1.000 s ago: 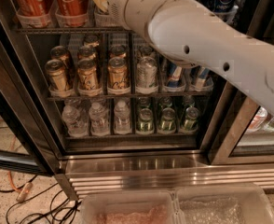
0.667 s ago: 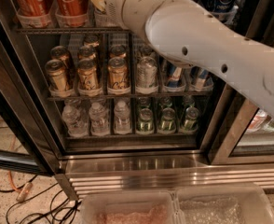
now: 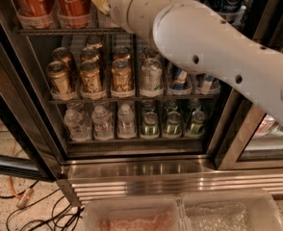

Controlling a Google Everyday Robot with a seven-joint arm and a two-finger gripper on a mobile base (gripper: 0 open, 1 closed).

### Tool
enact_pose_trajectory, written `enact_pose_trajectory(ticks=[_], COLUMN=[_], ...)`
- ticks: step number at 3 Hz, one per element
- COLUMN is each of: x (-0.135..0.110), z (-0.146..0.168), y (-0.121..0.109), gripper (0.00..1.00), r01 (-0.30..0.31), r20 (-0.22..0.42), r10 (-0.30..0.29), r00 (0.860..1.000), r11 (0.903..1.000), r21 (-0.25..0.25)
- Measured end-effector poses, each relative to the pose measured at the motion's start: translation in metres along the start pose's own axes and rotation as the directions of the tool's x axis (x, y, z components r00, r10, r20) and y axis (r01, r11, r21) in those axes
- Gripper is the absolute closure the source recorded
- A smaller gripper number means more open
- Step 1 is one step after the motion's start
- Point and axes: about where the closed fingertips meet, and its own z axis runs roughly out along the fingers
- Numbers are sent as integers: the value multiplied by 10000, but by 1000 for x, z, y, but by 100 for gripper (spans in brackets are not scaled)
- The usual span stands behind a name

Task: Pick blue plastic bottle from top shelf of fridge

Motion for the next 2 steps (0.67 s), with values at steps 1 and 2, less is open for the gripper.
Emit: enact_pose_trajectory(ticks=[1,2], x=[-2,-6], z=[-14,-27], y=[2,6], gripper=[100,100], r01=[154,308], r20=[-130,-222], r10=[-154,-309], r00=[9998,9993], r11=[9999,9995], r21=[3,-60])
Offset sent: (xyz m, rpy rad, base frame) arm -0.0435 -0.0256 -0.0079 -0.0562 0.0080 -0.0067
